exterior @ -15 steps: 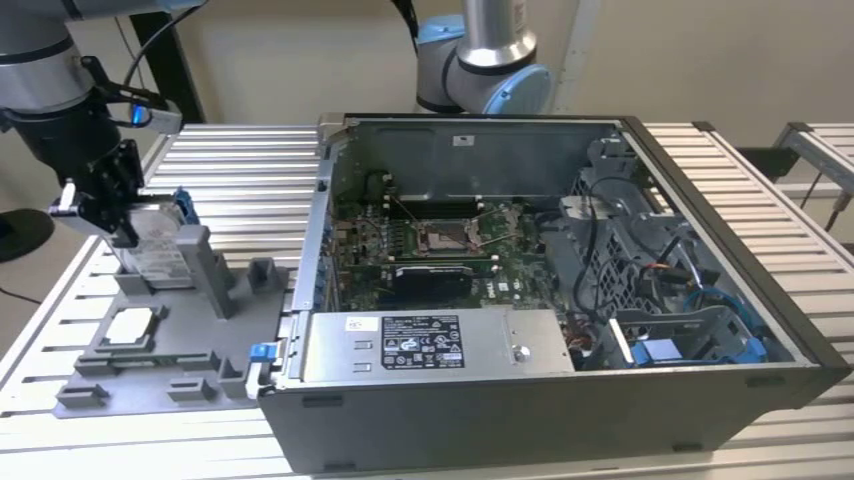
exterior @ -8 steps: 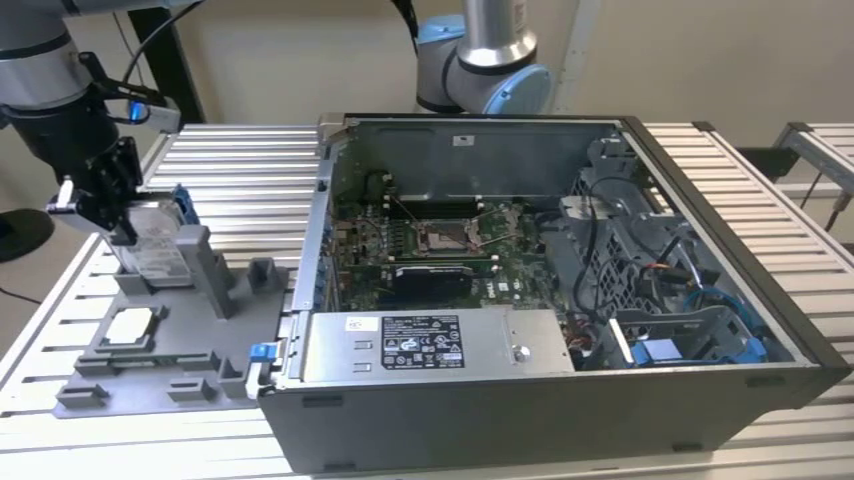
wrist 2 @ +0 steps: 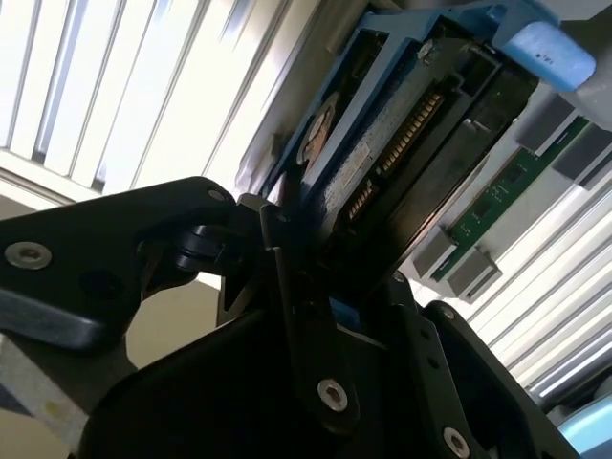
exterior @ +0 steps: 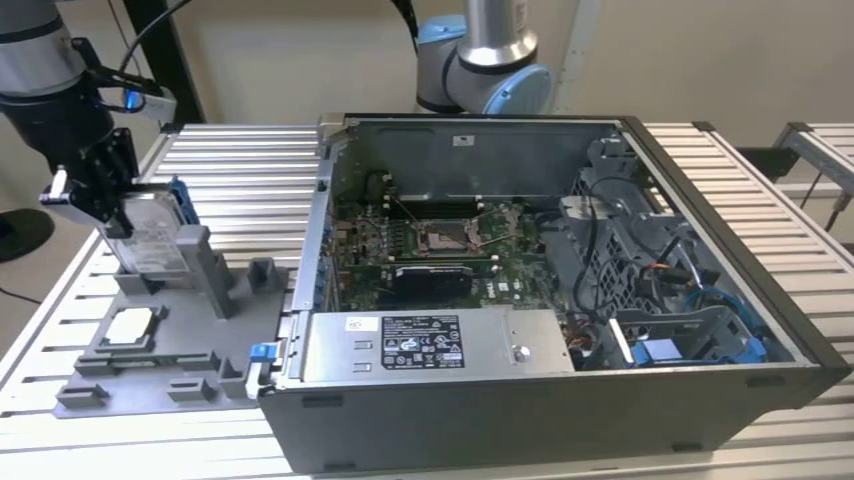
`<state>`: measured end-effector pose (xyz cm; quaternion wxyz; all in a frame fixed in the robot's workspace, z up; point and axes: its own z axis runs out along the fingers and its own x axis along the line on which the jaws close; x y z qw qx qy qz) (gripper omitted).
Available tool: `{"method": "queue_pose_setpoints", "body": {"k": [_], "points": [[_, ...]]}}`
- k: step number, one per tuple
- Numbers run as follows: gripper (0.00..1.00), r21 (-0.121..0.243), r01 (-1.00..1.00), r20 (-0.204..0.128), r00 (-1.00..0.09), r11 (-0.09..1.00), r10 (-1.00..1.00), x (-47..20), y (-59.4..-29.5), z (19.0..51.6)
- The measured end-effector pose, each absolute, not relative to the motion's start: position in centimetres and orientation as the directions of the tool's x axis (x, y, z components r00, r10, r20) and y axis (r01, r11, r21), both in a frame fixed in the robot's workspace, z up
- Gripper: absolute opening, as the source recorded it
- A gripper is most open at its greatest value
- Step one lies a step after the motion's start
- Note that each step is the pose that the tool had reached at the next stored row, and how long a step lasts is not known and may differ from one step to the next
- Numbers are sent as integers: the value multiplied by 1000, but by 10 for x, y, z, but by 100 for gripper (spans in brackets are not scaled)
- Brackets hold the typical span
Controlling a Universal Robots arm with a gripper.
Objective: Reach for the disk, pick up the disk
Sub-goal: 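Pick up the disk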
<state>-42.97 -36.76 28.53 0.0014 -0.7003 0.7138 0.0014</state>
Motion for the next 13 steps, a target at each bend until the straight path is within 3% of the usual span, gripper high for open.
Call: {"method": "queue_pose_setpoints", "body": {"k": [13], "points": [[0,0,-1000,-4,-19,19,-1000,-430,-368,309]]}}
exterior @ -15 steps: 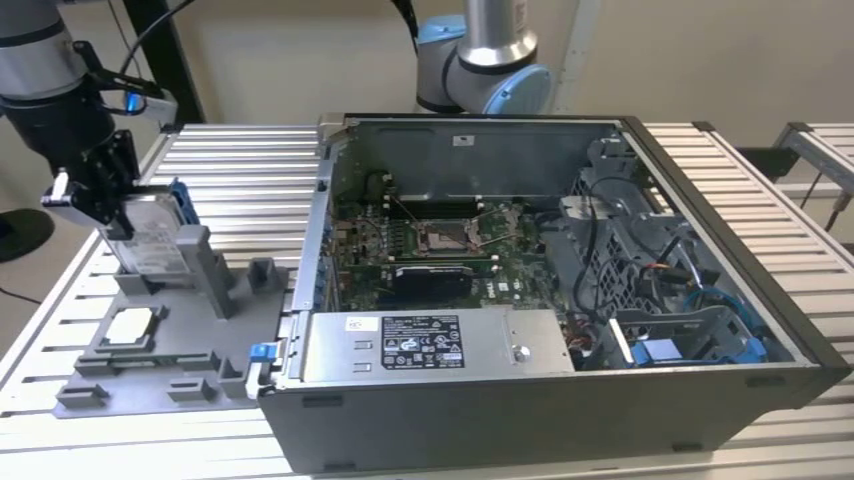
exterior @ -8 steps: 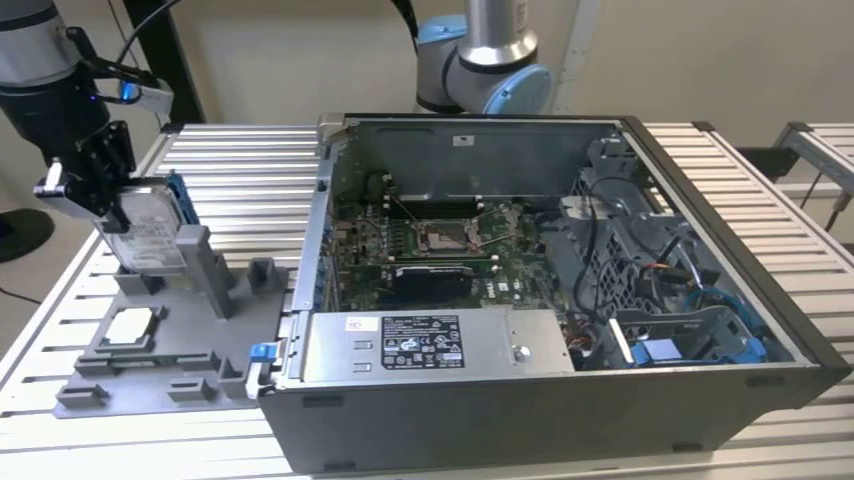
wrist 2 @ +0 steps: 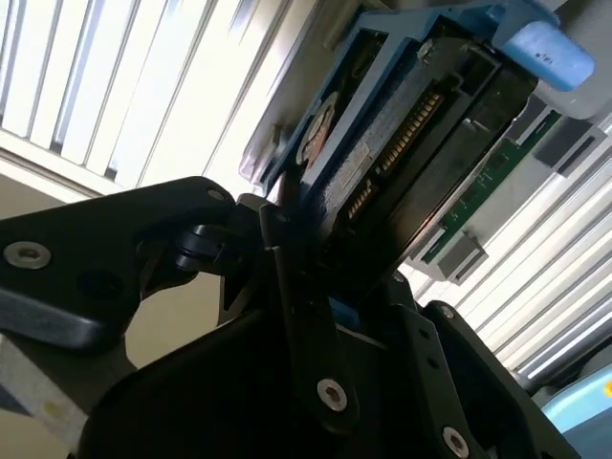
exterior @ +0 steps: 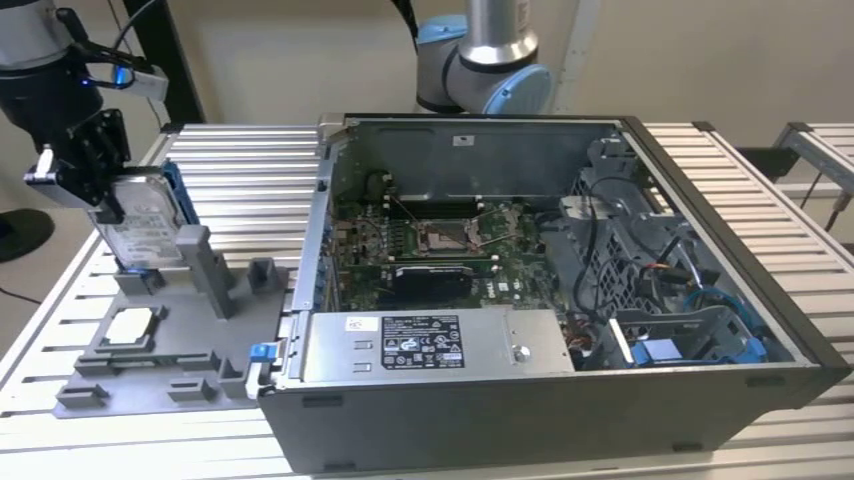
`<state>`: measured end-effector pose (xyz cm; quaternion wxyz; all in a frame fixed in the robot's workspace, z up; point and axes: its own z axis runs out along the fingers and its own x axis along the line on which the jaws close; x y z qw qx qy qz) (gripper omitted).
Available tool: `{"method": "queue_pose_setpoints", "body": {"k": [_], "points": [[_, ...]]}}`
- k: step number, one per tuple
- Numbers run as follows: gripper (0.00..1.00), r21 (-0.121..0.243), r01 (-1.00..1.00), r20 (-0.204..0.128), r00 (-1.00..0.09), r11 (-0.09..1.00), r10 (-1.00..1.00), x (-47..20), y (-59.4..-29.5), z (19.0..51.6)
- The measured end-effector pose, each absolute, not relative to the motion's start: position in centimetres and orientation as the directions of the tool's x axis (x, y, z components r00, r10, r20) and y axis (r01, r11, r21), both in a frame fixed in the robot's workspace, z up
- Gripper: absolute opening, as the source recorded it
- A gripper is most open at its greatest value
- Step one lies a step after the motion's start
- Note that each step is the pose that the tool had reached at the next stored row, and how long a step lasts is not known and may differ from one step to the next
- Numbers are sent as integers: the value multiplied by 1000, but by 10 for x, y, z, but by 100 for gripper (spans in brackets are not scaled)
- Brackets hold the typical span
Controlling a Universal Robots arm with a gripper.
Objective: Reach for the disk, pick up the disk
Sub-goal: 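Pick up the disk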
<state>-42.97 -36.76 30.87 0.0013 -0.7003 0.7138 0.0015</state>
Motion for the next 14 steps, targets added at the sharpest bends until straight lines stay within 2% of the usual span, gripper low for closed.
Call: {"method": "queue_pose_setpoints", "body": {"k": [14], "points": [[0,0,-1000,-4,-19,19,-1000,-430,-368,331]]}}
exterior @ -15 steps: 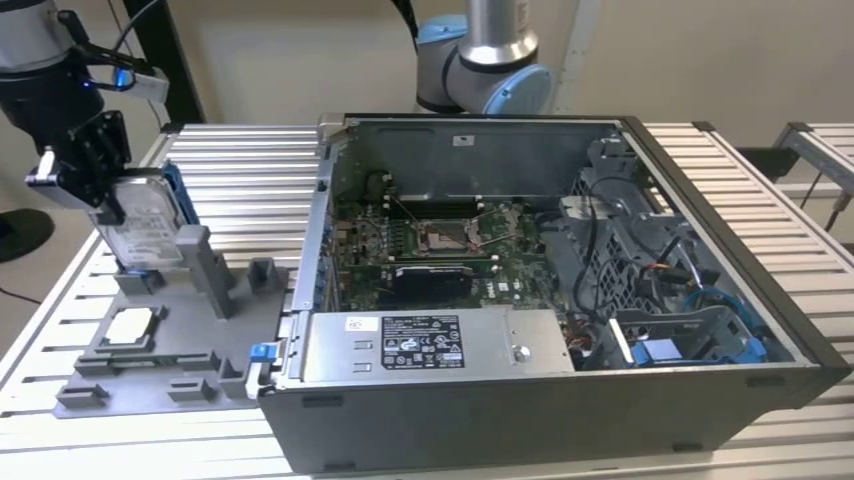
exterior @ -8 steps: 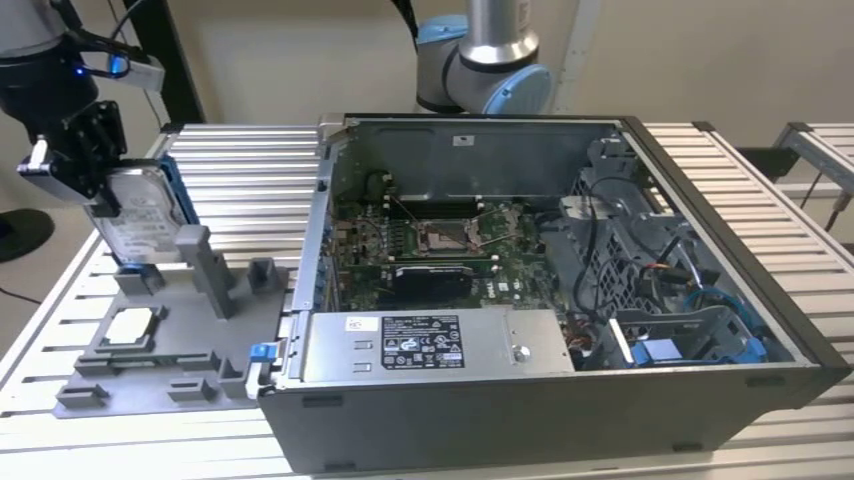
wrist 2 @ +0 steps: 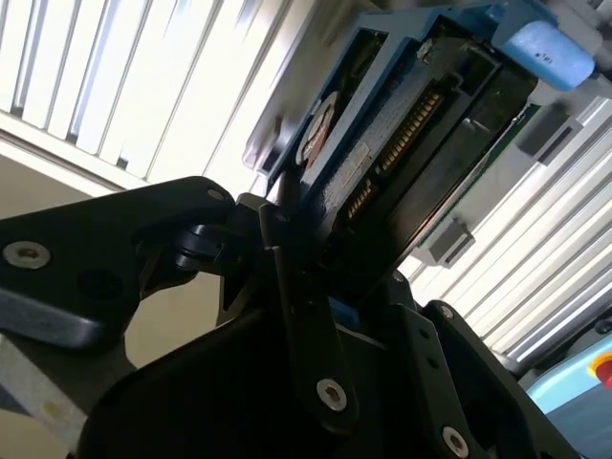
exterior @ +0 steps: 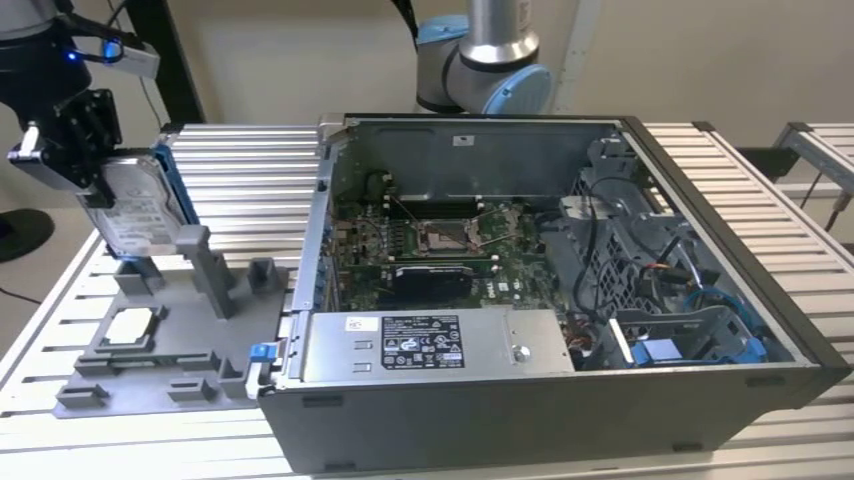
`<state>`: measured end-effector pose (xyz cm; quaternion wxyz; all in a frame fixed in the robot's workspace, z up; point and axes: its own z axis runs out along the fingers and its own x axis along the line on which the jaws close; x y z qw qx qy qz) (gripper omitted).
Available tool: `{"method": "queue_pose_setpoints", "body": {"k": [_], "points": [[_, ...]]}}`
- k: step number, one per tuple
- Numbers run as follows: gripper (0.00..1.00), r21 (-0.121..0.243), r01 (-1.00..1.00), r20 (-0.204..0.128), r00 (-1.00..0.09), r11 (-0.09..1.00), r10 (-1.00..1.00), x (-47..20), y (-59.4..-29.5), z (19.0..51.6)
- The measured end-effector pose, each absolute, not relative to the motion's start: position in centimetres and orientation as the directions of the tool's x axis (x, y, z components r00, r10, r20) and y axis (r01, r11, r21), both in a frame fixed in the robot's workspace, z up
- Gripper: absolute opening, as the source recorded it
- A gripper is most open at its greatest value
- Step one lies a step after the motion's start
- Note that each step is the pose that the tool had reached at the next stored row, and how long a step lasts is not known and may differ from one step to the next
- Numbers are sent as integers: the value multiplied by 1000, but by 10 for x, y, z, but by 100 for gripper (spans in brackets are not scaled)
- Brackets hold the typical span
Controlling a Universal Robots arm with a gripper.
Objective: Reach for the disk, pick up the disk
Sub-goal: 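Pick up the disk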
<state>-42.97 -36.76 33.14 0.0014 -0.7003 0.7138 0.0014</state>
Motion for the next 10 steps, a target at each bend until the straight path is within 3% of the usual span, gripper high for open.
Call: {"method": "queue_pose_setpoints", "body": {"k": [10], "points": [[0,0,-1000,-4,-19,19,-1000,-430,-368,346]]}}
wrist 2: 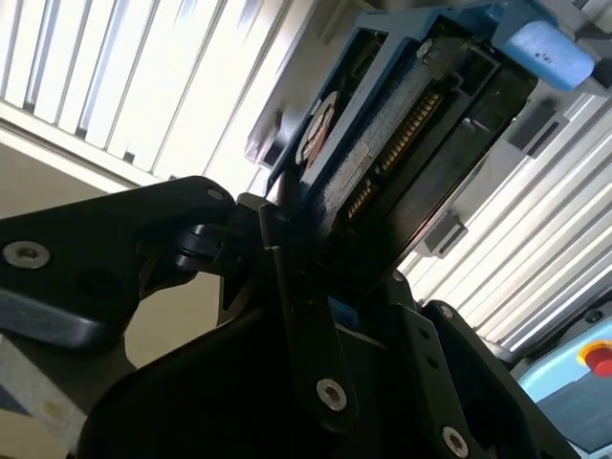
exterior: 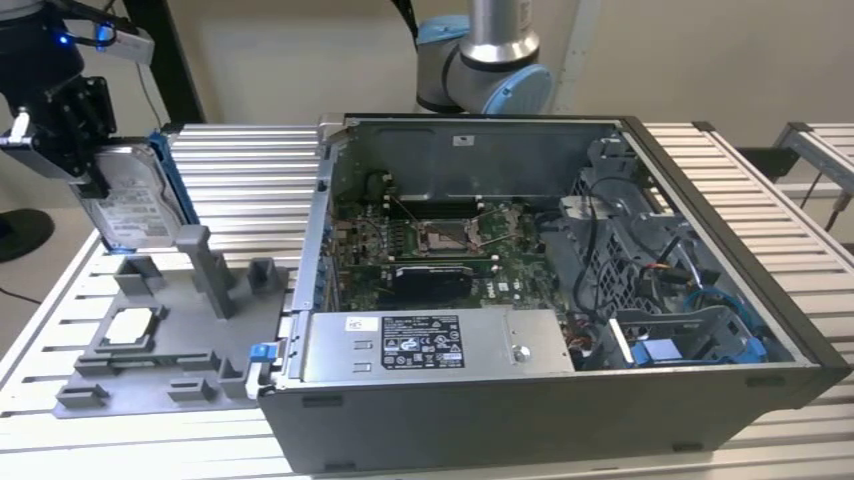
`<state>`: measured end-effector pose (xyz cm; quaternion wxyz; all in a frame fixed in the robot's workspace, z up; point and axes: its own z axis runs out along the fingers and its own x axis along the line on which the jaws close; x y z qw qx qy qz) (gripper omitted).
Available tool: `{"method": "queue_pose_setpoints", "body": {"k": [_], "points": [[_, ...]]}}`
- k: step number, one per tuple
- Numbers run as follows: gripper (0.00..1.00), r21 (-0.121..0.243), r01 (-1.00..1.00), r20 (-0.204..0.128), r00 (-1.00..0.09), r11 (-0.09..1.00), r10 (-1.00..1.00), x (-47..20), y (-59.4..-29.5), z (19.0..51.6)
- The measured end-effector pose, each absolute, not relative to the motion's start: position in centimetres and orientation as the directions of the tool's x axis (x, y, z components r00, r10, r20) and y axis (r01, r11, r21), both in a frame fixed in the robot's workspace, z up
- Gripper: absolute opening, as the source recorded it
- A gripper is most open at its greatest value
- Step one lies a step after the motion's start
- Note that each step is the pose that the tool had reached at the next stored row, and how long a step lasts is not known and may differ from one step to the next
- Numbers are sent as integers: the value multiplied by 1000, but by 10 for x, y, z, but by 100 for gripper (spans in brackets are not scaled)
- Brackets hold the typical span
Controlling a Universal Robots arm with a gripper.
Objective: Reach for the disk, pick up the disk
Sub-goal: 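Pick up the disk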
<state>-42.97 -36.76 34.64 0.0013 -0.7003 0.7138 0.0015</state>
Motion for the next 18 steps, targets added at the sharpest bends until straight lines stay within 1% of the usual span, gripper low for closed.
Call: {"method": "queue_pose_setpoints", "body": {"k": [10,18], "points": [[0,0,-1000,-4,-19,19,-1000,-430,-368,361],[0,0,-1000,-4,-19,19,-1000,-430,-368,379]]}}
